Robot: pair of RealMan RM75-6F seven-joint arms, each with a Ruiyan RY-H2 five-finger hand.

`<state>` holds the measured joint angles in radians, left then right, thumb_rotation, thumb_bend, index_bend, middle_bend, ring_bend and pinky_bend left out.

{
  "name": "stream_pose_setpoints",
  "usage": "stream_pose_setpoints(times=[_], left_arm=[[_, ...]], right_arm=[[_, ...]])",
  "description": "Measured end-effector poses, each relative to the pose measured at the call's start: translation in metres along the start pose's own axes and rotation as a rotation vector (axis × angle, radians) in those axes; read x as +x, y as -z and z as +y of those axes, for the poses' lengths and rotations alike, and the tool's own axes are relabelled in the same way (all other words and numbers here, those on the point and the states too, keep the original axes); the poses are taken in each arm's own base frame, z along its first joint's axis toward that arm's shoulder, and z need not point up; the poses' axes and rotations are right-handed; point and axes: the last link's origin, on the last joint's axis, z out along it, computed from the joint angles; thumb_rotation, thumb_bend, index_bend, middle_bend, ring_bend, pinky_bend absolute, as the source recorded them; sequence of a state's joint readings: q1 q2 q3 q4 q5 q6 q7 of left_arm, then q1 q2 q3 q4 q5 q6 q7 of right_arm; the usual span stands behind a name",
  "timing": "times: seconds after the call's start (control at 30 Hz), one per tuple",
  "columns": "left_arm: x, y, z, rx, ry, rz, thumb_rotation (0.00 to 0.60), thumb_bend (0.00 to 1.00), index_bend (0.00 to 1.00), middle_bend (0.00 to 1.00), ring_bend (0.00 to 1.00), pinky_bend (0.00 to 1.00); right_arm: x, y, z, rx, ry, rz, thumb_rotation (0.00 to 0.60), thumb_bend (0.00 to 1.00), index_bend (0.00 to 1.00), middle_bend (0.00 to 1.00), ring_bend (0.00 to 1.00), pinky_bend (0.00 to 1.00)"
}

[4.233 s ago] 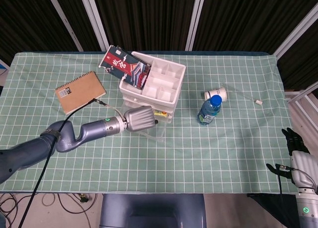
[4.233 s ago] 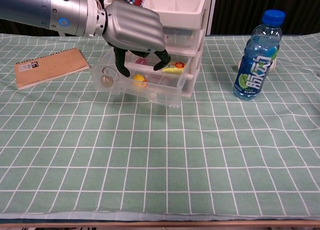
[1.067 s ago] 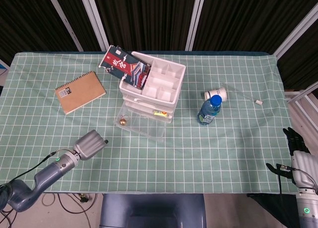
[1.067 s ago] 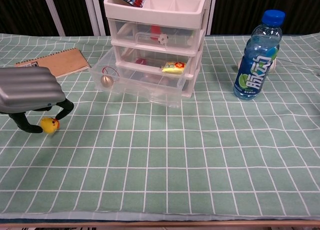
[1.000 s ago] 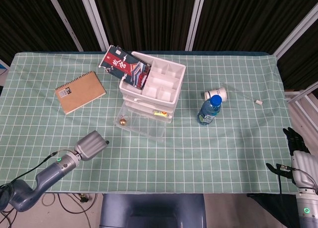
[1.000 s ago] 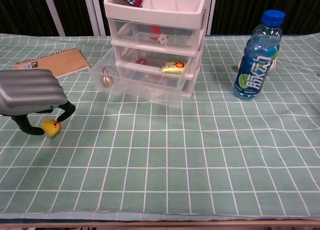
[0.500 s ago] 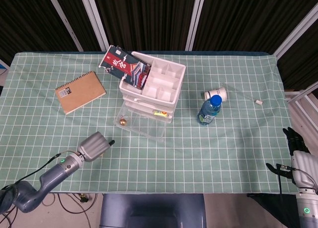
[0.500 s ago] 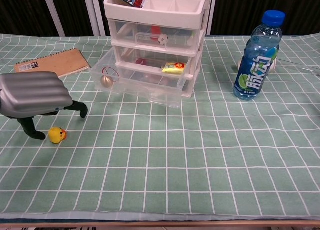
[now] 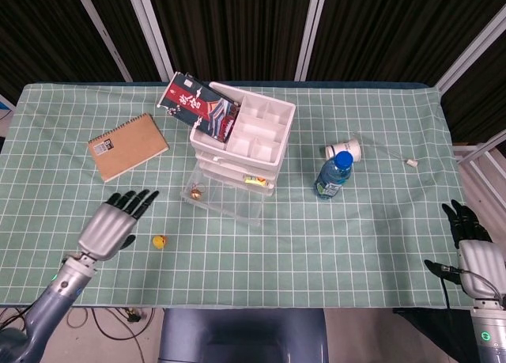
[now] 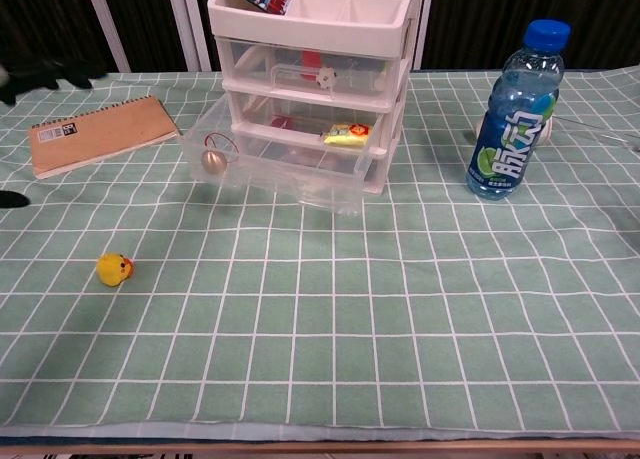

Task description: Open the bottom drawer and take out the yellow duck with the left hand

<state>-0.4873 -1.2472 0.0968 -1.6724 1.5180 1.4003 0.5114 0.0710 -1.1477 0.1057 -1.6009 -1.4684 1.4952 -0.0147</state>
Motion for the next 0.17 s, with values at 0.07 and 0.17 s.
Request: stream_pose_setpoints(times=[0.07,0.17], left_arm=[[-0.001,0.024,-0.01,0.091,0.057,0.01,0.6,0.02,0.0,0.0,0.0,0.04],[-0.003,0.056,-0.023,0.208,0.132,0.014,0.6,0.02,0.0,0.0,0.0,0.03]], right_arm=[[-0.001,0.001,0.0,0.008,0.017,0.003,0.6,0.07,0.0,0.0,0.0,0.23],[-0.001,0.002,-0.001,0.012,0.035,0.004,0.6,0.07,0.0,0.0,0.0,0.23]])
